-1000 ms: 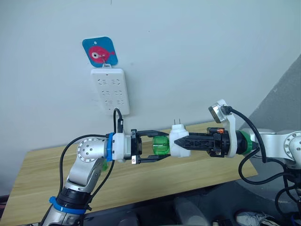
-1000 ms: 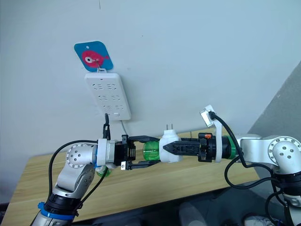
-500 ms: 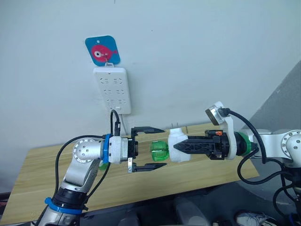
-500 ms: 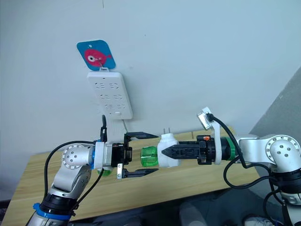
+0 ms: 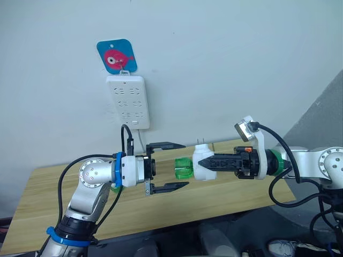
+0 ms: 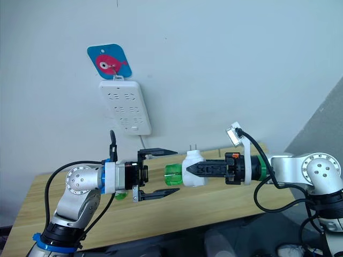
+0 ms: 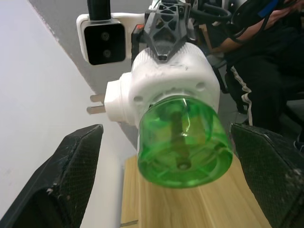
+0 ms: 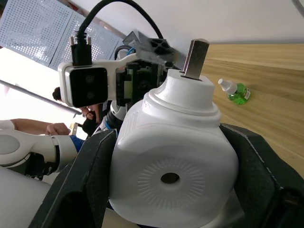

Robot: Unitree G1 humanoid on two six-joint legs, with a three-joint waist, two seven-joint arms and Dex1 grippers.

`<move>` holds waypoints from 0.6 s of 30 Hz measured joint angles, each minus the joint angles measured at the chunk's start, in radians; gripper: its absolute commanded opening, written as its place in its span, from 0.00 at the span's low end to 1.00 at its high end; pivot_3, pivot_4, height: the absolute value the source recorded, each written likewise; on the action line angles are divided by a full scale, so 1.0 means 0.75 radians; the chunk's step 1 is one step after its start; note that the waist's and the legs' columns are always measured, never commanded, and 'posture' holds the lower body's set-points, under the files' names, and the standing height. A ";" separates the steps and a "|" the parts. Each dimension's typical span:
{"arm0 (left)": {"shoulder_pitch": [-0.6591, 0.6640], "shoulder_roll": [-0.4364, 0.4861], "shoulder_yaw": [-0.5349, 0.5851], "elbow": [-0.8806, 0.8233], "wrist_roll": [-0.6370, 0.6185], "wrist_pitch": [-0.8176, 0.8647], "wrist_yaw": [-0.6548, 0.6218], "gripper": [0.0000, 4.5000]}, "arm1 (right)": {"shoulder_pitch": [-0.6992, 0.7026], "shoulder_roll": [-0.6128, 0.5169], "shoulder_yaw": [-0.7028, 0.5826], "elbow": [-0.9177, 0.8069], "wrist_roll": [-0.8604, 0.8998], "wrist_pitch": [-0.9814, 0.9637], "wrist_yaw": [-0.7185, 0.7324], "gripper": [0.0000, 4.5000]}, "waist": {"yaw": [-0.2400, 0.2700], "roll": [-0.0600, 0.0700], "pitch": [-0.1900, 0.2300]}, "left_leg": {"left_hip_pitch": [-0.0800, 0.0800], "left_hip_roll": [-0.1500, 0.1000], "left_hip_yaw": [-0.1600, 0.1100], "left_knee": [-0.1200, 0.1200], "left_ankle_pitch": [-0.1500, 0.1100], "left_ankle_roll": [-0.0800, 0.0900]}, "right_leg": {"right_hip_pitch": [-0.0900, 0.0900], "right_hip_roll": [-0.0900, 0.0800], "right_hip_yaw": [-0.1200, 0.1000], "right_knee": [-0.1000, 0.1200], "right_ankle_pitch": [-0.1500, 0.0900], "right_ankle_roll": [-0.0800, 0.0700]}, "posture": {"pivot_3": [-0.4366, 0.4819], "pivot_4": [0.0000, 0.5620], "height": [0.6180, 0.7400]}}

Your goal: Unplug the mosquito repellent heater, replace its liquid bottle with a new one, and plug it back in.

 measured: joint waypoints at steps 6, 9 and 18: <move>0.000 0.002 -0.001 0.008 0.006 -0.003 -0.001 0.91 | 0.013 0.020 0.000 0.000 0.000 0.000 -0.012 0.68 | 0.000 0.000 0.003 | 0.000 0.000 0.000 0.000 0.000 0.000 | 0.000 0.000 0.000 0.000 0.000 0.000 | 0.25 0.20 0.97; -0.005 -0.005 -0.012 0.013 0.025 -0.008 0.001 0.72 | 0.014 0.028 -0.001 0.000 0.000 -0.003 -0.013 0.68 | 0.000 0.000 0.004 | 0.000 0.000 0.000 0.000 0.000 0.000 | 0.000 0.000 0.000 0.000 0.000 0.000 | 0.25 0.20 0.97; -0.014 -0.006 -0.027 0.014 0.048 0.021 0.013 0.50 | 0.021 0.037 -0.007 -0.003 0.000 -0.032 -0.038 0.68 | -0.001 0.000 0.006 | 0.000 0.000 0.000 0.000 0.000 0.000 | 0.000 0.000 0.000 0.000 0.000 0.000 | 0.25 0.21 0.97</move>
